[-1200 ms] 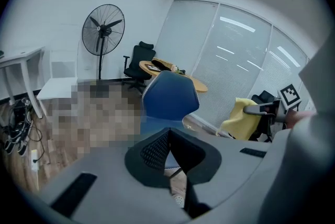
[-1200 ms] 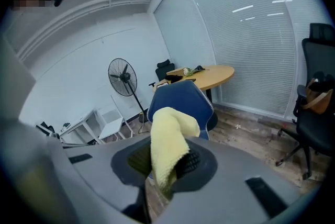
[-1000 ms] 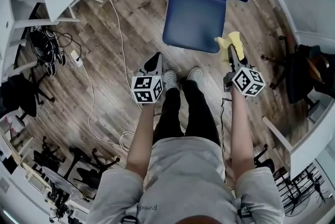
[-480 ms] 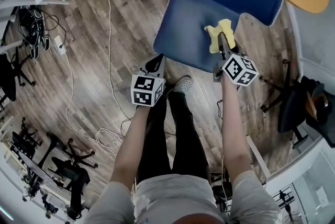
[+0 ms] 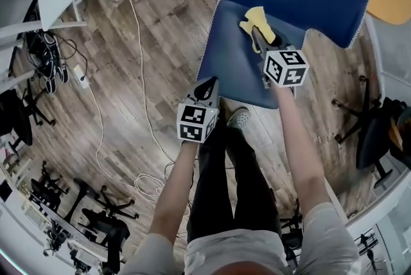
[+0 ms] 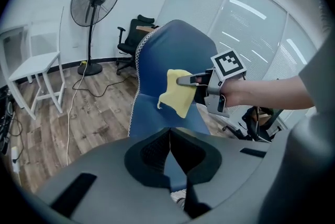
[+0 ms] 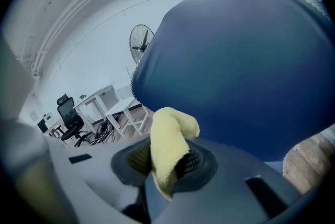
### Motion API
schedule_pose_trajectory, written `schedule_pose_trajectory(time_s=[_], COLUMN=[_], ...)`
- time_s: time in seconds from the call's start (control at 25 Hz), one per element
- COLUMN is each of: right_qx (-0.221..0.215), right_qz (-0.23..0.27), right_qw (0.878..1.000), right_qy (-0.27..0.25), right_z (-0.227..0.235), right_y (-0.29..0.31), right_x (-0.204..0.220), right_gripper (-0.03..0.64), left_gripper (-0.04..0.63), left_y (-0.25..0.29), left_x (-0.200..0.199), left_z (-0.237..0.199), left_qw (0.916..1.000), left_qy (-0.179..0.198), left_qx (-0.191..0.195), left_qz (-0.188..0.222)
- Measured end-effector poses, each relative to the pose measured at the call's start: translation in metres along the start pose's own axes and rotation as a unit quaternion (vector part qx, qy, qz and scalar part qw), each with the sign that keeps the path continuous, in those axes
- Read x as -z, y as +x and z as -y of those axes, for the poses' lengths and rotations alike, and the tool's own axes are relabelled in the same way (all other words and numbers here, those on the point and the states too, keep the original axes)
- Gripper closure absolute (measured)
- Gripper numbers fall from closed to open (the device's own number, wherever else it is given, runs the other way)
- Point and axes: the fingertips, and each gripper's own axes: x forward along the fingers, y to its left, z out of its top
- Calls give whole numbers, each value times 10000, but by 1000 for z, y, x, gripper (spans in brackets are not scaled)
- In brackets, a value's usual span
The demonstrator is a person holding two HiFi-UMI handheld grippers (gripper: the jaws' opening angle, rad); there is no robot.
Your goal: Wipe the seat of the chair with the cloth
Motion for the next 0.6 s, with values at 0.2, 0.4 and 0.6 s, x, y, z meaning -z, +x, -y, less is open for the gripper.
schedule_pose_trajectory(time_s=[0.2,0.4,0.6], right_qx=[-366,-512,-536], right_qz=[57,-112,-502], right_qw=[9993,9979,9904], right_qy=[-68,-371,-1171], right_z=[-21,-35,-50], right_y=[42,84,127], right_x=[-11,-9,7], right_gripper=[543,543,543], left_gripper=[568,568,569], left_y=[25,39,38], left_x=[-15,-31,-31], left_z=[-12,-30,-58], left_qw=[9995,9985,9981], left_qy=[71,271,315], left_qx=[268,442,431], left_qz=[-165,-152,-304])
